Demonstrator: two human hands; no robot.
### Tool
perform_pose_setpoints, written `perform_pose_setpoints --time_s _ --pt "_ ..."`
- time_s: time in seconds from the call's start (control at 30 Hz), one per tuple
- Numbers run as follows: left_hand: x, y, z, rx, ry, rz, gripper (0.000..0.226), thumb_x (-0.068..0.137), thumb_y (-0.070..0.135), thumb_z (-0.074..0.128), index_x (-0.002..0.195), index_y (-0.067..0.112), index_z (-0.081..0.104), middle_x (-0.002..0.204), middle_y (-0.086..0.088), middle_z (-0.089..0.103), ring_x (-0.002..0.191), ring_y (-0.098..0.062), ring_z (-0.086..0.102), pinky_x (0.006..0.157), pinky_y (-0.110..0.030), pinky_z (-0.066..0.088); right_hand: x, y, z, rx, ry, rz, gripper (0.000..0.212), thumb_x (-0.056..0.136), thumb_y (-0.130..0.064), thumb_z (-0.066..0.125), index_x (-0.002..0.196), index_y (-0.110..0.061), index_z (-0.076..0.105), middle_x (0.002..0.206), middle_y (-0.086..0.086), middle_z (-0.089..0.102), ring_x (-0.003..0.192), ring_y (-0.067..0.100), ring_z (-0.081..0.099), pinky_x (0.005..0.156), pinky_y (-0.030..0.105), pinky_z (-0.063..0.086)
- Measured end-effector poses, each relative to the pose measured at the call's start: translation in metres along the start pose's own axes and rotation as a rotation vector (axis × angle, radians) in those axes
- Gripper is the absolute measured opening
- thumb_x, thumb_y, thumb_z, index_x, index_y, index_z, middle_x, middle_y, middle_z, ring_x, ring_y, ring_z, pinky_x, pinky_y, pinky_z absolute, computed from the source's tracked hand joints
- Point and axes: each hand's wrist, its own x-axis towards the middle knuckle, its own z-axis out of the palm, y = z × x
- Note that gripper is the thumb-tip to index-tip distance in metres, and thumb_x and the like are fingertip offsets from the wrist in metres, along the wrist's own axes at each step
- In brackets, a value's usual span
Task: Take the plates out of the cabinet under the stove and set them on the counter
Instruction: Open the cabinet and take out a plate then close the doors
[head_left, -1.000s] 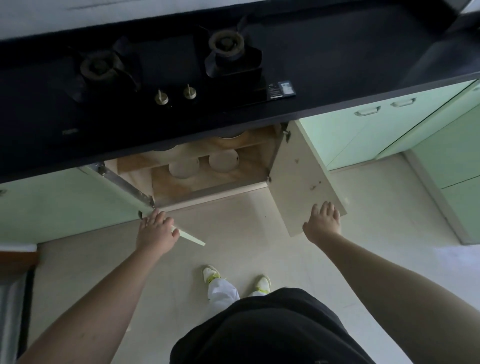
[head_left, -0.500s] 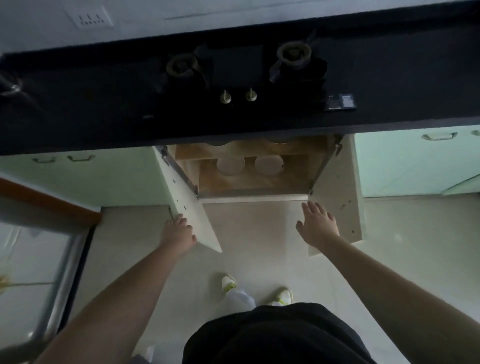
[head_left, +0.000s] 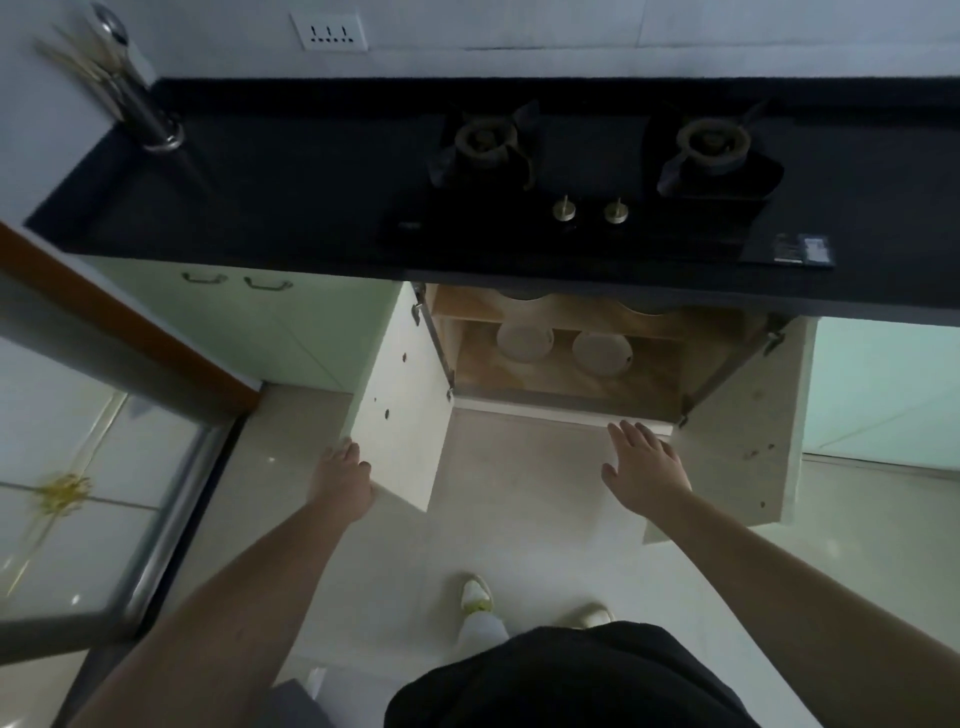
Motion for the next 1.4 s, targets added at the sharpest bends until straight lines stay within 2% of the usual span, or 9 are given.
perform_pose_setpoints --time_s 0.3,0.5,0.63,0.8,0.9,1.13,1.4 --pt "0.018 -0.027 0.004 0.003 -0.004 0.009 0.047 0.099 0.033 0.039 0.141 0.012 0.047 0.161 -0.013 0.024 0.151 -0.024 0.012 0.118 -0.037 0.016 0.003 -0.028 0.004 -0.01 0.015 0.041 0.067 0.098 -0.04 0.04 0.154 -0.015 0.015 0.163 0.005 0.017 0.15 0.023 0.012 0.119 0.04 0.016" --pt "0.029 -0.015 0.0 0.057 0.021 0.049 0.043 0.097 0.03 0.04 0.136 0.014 0.049 0.153 -0.011 0.036 0.146 -0.027 0.022 0.115 -0.038 0.022 -0.001 -0.021 0.007 0.016 0.037 0.106 0.067 0.097 -0.04 0.041 0.154 -0.015 0.015 0.162 0.005 0.018 0.15 0.023 0.013 0.119 0.041 0.017" --pt "0.041 0.015 -0.014 0.046 0.049 0.089 0.04 0.096 0.028 0.04 0.131 0.014 0.052 0.147 -0.01 0.043 0.142 -0.027 0.03 0.112 -0.039 0.026 -0.011 -0.001 0.015 0.057 0.005 0.184 0.067 0.097 -0.042 0.041 0.154 -0.017 0.015 0.162 0.004 0.018 0.149 0.022 0.014 0.119 0.041 0.019" --pt "0.052 0.07 -0.039 0.023 0.115 0.214 0.04 0.097 0.034 0.039 0.129 0.014 0.05 0.141 -0.008 0.046 0.137 -0.026 0.033 0.107 -0.04 0.03 -0.033 0.062 0.028 0.2 -0.104 0.459 0.067 0.095 -0.042 0.046 0.152 -0.017 0.02 0.16 0.007 0.021 0.147 0.027 0.019 0.114 0.045 0.025" --pt "0.055 0.1 -0.051 0.015 0.142 0.264 0.042 0.095 0.034 0.04 0.131 0.014 0.049 0.144 -0.01 0.045 0.139 -0.027 0.032 0.108 -0.041 0.029 -0.046 0.099 0.034 0.212 -0.134 0.554 0.068 0.095 -0.042 0.045 0.152 -0.017 0.019 0.162 0.011 0.015 0.148 0.03 0.014 0.114 0.046 0.025" --pt "0.052 0.167 -0.065 0.02 0.195 0.371 0.052 0.093 0.036 0.041 0.14 0.012 0.044 0.152 -0.012 0.038 0.143 -0.029 0.029 0.111 -0.042 0.027 -0.064 0.137 0.042 0.201 -0.142 0.551 0.067 0.096 -0.043 0.042 0.153 -0.019 0.016 0.164 0.008 0.007 0.15 0.026 0.008 0.114 0.044 0.022" --pt "0.042 0.226 -0.079 -0.053 0.18 0.384 0.065 0.097 0.046 0.035 0.154 0.015 0.023 0.161 -0.011 0.025 0.149 -0.027 0.017 0.119 -0.043 0.016 -0.079 0.174 0.046 0.18 -0.147 0.601 0.065 0.094 -0.041 0.041 0.152 -0.021 0.018 0.162 0.015 0.007 0.148 0.031 0.009 0.117 0.042 0.015"
